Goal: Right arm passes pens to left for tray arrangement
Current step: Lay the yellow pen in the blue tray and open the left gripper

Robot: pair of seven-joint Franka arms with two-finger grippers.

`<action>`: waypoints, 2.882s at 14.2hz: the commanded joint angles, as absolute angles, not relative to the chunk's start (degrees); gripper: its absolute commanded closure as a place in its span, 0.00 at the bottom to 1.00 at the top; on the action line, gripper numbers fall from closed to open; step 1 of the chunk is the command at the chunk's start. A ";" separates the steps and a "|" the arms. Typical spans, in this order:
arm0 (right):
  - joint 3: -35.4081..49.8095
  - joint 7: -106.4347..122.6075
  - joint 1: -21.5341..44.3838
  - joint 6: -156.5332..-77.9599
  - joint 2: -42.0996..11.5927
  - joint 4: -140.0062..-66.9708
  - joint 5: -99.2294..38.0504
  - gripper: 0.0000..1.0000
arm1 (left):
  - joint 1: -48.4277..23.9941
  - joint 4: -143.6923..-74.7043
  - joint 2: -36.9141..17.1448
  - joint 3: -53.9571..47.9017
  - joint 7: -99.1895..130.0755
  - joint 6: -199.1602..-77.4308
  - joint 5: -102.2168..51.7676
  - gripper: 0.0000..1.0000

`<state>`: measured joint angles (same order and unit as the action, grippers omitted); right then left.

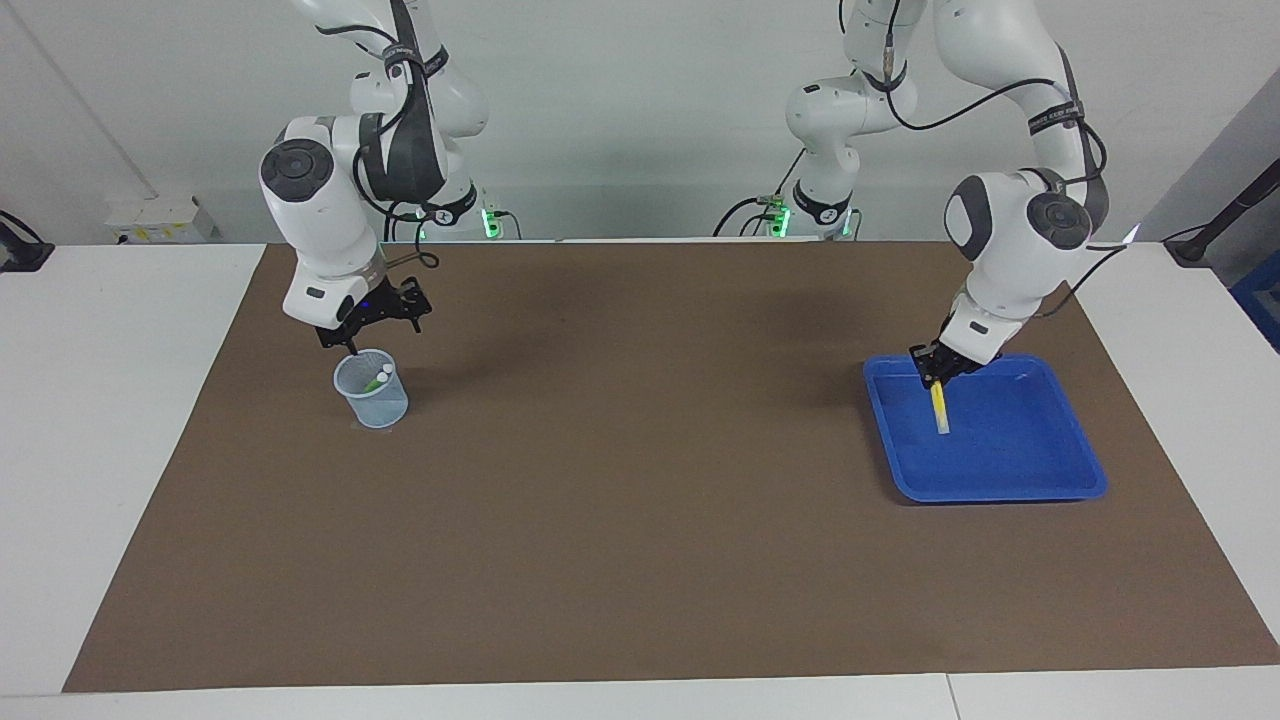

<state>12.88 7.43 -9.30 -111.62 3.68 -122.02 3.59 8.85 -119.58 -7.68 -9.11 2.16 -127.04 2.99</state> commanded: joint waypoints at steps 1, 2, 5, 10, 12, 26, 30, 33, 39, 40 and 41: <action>13.36 -3.49 -9.93 -113.90 3.43 -122.70 3.69 0.16 | 9.76 -117.95 -11.50 -9.58 2.02 -130.68 4.13 1.00; 13.27 -5.86 -9.50 -113.91 3.17 -122.70 3.69 0.17 | 9.76 -117.86 -12.38 -9.58 2.20 -131.65 4.13 1.00; 13.18 -9.41 -10.80 -116.09 1.76 -122.61 4.30 0.17 | 9.67 -118.30 -14.50 -9.58 2.37 -134.38 5.35 1.00; 13.27 -9.58 -11.34 -118.29 -0.79 -122.34 5.45 0.45 | 9.93 -121.29 -15.38 -9.67 1.93 -138.25 8.53 1.00; 13.27 -10.45 -11.43 -117.86 -1.05 -122.34 5.36 0.54 | 9.84 -121.90 -15.29 -9.67 2.19 -138.51 8.53 0.79; 13.18 -10.72 -12.22 -118.30 -1.49 -122.34 7.29 0.64 | 9.75 -108.74 -14.85 -9.84 2.81 -120.35 -1.91 0.05; 13.18 -10.37 -12.30 -118.13 -1.41 -122.34 7.29 0.91 | 10.19 -104.59 -14.42 -9.67 5.17 -114.88 -6.68 0.00; 13.18 -9.15 -12.39 -116.81 -1.49 -121.56 7.47 1.00 | 10.02 -103.72 -12.75 -9.93 11.75 -112.34 -8.51 0.00; 13.18 -3.34 -12.13 -102.59 -1.85 -110.85 8.00 1.00 | 9.23 -97.75 -7.91 -10.28 25.20 -98.81 -17.11 0.00; 13.18 -3.08 -11.95 -100.74 -1.58 -109.61 8.00 1.00 | 9.23 -97.04 -7.56 -10.37 28.53 -97.22 -18.62 0.00; 13.27 -2.90 -11.69 -98.90 -1.32 -108.38 8.35 1.00 | 9.23 -96.94 -6.78 -10.37 33.00 -96.95 -20.02 0.00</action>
<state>12.70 -3.99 -11.58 -102.66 -1.13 -111.43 6.59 9.35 -98.07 -7.54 -10.54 26.67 -99.45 -17.40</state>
